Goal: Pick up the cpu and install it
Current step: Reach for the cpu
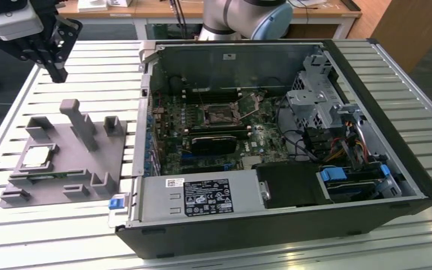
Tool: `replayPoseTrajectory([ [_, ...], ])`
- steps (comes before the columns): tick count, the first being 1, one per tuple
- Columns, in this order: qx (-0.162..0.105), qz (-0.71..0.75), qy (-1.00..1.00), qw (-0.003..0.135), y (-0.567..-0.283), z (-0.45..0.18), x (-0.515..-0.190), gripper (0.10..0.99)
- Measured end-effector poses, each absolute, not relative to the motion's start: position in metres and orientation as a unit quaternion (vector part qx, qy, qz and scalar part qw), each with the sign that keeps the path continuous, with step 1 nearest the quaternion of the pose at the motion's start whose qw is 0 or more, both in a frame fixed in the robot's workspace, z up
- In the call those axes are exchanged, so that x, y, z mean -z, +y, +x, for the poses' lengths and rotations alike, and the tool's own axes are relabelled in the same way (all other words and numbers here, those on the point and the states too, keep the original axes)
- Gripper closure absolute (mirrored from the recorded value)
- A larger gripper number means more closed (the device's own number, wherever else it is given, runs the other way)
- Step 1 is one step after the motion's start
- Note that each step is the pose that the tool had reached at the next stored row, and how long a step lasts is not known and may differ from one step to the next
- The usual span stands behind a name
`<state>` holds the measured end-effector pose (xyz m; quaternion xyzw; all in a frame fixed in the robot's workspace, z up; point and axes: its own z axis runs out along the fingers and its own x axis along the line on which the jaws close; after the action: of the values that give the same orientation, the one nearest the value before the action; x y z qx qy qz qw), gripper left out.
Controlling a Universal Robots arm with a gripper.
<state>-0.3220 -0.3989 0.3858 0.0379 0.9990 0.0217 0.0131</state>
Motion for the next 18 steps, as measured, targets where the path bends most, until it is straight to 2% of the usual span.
replayPoseTrajectory([
  [18, -0.022, 0.038, 0.999, 0.013, -0.399, -0.342, -0.385, 0.98],
])
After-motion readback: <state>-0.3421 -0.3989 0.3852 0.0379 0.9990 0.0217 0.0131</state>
